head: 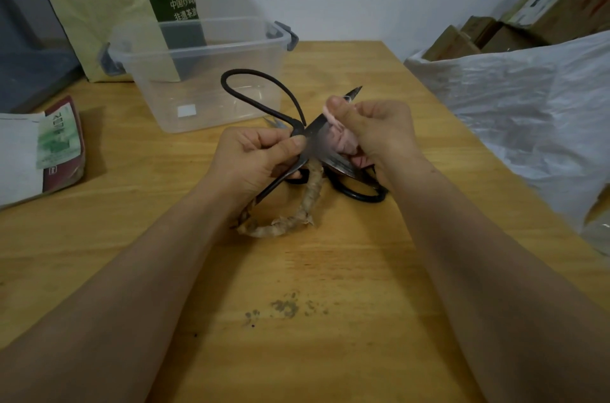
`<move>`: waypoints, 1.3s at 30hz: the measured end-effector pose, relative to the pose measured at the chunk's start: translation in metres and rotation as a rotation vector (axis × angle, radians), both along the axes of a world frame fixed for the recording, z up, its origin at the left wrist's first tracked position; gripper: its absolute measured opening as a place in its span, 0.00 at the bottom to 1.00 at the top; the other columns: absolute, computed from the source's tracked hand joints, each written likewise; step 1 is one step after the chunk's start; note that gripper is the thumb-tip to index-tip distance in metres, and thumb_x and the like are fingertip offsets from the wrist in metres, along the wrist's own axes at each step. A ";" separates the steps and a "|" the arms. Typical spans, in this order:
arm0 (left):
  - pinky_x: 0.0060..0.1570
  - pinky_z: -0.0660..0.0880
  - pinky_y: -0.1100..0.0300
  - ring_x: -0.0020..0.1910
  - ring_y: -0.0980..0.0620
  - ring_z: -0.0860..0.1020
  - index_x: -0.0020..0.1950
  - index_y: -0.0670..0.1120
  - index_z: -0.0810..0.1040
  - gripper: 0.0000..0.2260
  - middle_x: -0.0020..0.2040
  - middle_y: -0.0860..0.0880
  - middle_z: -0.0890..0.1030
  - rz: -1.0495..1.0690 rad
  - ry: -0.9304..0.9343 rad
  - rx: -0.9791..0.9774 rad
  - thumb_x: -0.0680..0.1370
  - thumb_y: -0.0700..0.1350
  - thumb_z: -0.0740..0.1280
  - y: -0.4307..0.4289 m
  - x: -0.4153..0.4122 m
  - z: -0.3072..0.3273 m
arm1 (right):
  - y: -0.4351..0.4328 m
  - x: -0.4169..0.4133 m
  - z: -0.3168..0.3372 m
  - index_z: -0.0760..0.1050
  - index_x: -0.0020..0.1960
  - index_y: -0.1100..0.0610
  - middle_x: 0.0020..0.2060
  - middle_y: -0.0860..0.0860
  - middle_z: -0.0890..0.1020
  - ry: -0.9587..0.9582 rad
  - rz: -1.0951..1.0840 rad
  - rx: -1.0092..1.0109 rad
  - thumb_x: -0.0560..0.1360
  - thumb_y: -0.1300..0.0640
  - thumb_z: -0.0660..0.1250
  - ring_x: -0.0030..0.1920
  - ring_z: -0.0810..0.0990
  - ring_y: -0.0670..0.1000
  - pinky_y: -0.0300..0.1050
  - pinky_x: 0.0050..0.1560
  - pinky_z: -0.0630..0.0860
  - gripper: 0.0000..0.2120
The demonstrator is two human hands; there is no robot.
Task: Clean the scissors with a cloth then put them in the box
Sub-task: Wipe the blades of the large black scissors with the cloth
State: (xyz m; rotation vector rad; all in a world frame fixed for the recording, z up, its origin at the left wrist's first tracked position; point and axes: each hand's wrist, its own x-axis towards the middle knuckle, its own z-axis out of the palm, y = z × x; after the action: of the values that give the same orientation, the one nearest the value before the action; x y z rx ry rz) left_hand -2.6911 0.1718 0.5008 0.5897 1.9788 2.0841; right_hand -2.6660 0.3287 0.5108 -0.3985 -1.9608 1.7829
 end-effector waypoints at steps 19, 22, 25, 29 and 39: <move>0.32 0.77 0.67 0.30 0.56 0.79 0.48 0.38 0.82 0.06 0.42 0.41 0.82 0.057 -0.006 -0.067 0.73 0.37 0.69 -0.001 -0.003 -0.001 | 0.005 0.000 -0.002 0.78 0.34 0.60 0.24 0.51 0.82 0.002 0.000 -0.039 0.72 0.52 0.72 0.26 0.81 0.48 0.38 0.27 0.75 0.13; 0.32 0.77 0.67 0.30 0.56 0.79 0.48 0.39 0.82 0.05 0.41 0.42 0.82 0.067 -0.031 -0.054 0.73 0.37 0.70 -0.003 -0.003 0.000 | -0.001 0.001 0.000 0.76 0.33 0.59 0.20 0.49 0.78 -0.006 0.026 -0.043 0.72 0.54 0.72 0.20 0.76 0.44 0.33 0.21 0.69 0.13; 0.32 0.77 0.67 0.31 0.55 0.79 0.50 0.36 0.81 0.07 0.42 0.41 0.82 0.023 -0.018 -0.058 0.73 0.37 0.69 -0.002 0.000 0.001 | 0.008 -0.003 0.003 0.78 0.36 0.60 0.27 0.53 0.83 -0.009 -0.095 -0.078 0.70 0.50 0.73 0.28 0.82 0.49 0.38 0.30 0.76 0.14; 0.32 0.77 0.67 0.31 0.56 0.79 0.49 0.35 0.81 0.06 0.42 0.42 0.83 0.018 -0.016 -0.062 0.73 0.36 0.69 0.000 0.001 0.000 | 0.010 -0.002 0.004 0.78 0.39 0.67 0.33 0.60 0.84 0.011 -0.121 -0.092 0.71 0.52 0.73 0.32 0.83 0.54 0.44 0.35 0.81 0.17; 0.30 0.76 0.68 0.29 0.56 0.79 0.52 0.35 0.80 0.08 0.39 0.43 0.82 0.031 -0.047 -0.015 0.74 0.35 0.68 -0.001 0.002 0.002 | 0.000 0.008 0.013 0.75 0.34 0.58 0.18 0.47 0.77 -0.082 -0.033 -0.041 0.71 0.51 0.73 0.17 0.73 0.41 0.31 0.19 0.66 0.14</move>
State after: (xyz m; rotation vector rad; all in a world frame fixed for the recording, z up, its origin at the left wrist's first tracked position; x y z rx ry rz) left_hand -2.6891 0.1710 0.5030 0.5058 1.9886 2.0800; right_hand -2.6580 0.3285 0.5234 -0.5216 -1.9635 1.8153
